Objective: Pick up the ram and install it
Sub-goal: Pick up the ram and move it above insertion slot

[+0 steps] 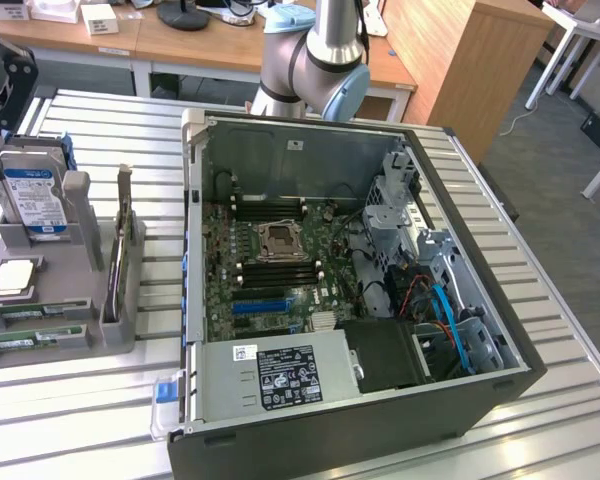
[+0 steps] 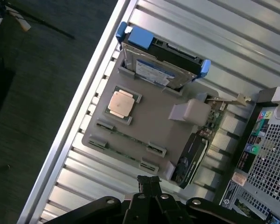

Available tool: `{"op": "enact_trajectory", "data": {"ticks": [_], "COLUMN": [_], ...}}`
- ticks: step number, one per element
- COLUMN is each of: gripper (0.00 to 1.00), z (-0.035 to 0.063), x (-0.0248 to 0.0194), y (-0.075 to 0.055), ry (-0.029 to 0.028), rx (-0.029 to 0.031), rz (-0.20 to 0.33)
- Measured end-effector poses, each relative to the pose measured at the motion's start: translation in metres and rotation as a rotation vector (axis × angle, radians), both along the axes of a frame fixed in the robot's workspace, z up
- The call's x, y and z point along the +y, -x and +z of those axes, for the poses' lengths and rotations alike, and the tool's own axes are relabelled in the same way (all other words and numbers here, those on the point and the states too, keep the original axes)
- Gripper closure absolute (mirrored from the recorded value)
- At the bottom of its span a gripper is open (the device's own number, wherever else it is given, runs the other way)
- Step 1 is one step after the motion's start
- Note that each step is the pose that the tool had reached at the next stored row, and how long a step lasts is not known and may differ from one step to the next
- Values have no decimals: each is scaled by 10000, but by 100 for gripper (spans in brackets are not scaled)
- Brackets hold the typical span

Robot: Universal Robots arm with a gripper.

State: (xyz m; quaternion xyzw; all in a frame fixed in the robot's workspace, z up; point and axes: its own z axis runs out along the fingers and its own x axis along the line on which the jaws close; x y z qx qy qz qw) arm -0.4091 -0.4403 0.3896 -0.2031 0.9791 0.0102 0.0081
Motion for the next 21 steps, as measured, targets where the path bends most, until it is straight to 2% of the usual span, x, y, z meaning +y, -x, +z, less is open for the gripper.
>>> {"op": "enact_trajectory", "data": {"ticks": [14,21], "gripper": [89,89], "z": [0,0], "x": [0,0], "y": [5,10], "ry": [158,256], "rx": [0,3], "rz": [1796,2568]}}
